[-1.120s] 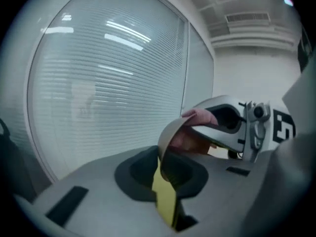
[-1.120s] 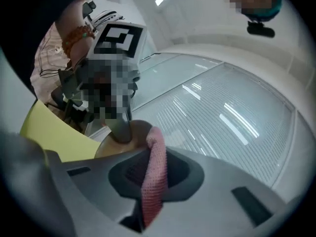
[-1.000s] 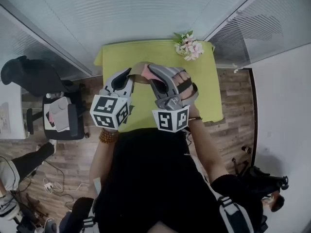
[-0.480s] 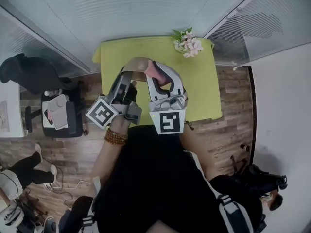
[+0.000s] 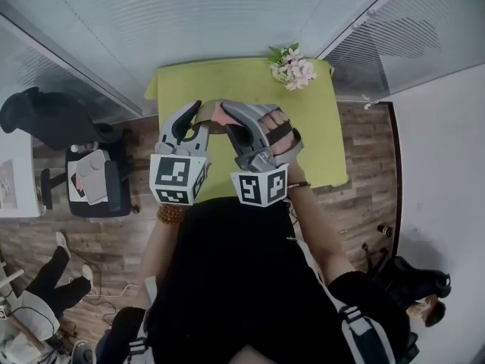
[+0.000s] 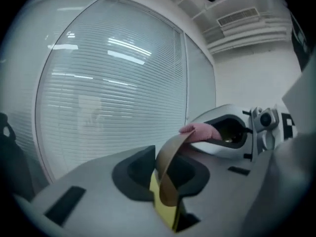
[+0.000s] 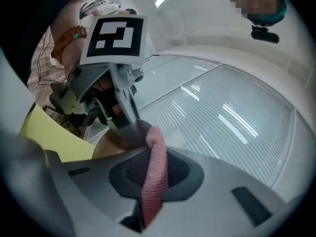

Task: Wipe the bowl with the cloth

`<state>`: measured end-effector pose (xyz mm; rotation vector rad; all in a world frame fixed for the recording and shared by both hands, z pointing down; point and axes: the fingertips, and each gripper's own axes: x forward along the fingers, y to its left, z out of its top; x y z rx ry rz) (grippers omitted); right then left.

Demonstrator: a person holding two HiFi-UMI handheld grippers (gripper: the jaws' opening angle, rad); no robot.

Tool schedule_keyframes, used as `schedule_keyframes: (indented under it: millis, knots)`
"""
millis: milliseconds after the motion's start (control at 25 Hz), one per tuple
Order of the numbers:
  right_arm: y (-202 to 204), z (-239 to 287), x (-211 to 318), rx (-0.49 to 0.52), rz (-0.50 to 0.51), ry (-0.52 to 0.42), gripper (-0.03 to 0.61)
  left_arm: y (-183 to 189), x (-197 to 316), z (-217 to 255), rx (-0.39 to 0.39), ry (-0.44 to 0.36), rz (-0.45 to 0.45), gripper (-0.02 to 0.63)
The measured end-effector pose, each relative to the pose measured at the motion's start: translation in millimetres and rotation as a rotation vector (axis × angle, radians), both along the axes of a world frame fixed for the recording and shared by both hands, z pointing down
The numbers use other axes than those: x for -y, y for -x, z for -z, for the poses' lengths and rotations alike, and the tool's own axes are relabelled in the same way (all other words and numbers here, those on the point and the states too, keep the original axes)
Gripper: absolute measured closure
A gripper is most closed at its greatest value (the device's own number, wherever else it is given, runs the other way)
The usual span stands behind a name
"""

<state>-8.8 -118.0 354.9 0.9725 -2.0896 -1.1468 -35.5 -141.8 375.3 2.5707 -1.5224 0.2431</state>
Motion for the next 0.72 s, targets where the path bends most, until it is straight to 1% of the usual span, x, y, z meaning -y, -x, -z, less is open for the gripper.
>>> schedule_keyframes:
  millis: [40,80,120,160,200,240,320,360,400,440,480,520,560,600,640,680,720]
  knots:
    - [1,4,0,0.033,-0.008,-0.003,0.551,4,-1,4,-0.039,-0.006,0.016,0.557]
    - [2,10,-1,0.077,-0.011,-0.005,0.552,10,-4,10,-0.093,-0.019,0.044,0.557]
    - [2,18,-2,0.131,-0.008,-0.004,0.552,18,-7,17,-0.169,-0.031,0.075,0.557]
    - [2,27,-2,0.195,-0.002,0.007,0.554,26,-10,24,-0.268,-0.036,0.100,0.558]
    - [1,36,-2,0.267,0.006,0.029,0.554,32,-12,30,-0.389,-0.030,0.114,0.558]
    - [0,44,-2,0.343,0.012,0.061,0.554,37,-13,34,-0.528,-0.011,0.118,0.558]
    - [-3,52,-4,0.482,0.011,0.146,0.554,43,-12,33,-0.823,0.069,0.105,0.557]
    - [-2,51,-4,0.532,0.002,0.193,0.553,44,-11,27,-0.934,0.120,0.095,0.554]
    - [-2,47,-3,0.562,-0.010,0.236,0.551,43,-9,19,-0.984,0.163,0.083,0.551]
    - [-3,40,1,0.567,-0.025,0.267,0.549,40,-9,11,-0.965,0.192,0.063,0.551]
    - [-6,31,6,0.541,-0.041,0.286,0.551,34,-8,4,-0.893,0.209,0.031,0.546]
    - [-9,21,12,0.480,-0.058,0.290,0.552,28,-9,-2,-0.791,0.216,-0.010,0.532]
    - [-12,10,17,0.380,-0.070,0.271,0.552,21,-9,-6,-0.672,0.213,-0.048,0.526]
    - [-14,0,20,0.251,-0.073,0.229,0.554,17,-9,-8,-0.533,0.196,-0.074,0.488]
    - [-14,-10,20,0.124,-0.064,0.181,0.554,15,-10,-11,-0.374,0.169,-0.085,0.477]
    - [-13,-16,18,0.031,-0.043,0.149,0.552,14,-11,-15,-0.202,0.140,-0.093,0.479]
    - [-12,-21,16,-0.024,-0.018,0.140,0.552,11,-13,-21,-0.043,0.115,-0.109,0.481]
